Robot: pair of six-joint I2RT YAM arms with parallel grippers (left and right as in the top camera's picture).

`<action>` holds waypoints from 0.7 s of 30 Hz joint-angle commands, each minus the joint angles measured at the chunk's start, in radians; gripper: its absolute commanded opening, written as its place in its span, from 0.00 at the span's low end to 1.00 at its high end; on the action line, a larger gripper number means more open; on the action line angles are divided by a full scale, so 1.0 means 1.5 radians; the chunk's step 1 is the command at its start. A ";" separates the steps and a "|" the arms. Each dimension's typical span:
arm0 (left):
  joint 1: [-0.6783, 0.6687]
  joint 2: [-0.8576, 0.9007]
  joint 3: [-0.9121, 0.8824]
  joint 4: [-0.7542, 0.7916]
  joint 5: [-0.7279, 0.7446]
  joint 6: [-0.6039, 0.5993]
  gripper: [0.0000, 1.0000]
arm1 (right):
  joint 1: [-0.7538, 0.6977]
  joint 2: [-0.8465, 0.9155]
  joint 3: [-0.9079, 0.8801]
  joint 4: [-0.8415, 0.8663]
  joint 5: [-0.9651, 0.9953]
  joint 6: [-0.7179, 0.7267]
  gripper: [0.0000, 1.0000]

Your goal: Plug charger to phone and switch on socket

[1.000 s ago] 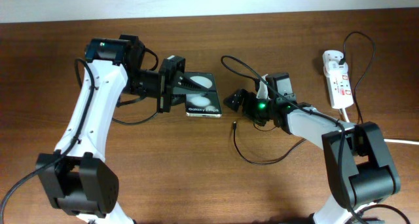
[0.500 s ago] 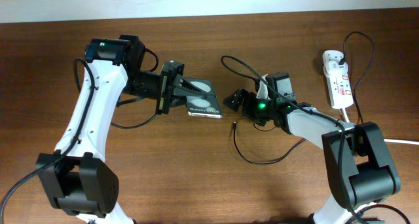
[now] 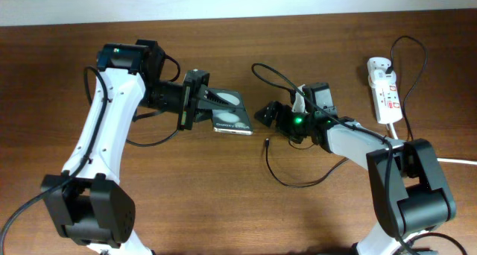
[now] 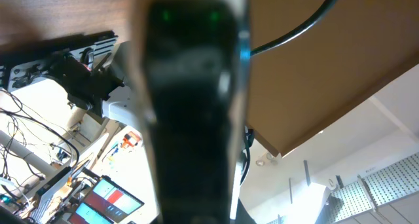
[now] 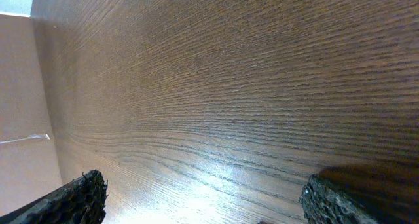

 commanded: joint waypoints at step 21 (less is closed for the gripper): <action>0.002 -0.015 0.007 -0.021 0.050 -0.096 0.00 | -0.003 0.043 -0.034 -0.031 0.102 -0.010 0.99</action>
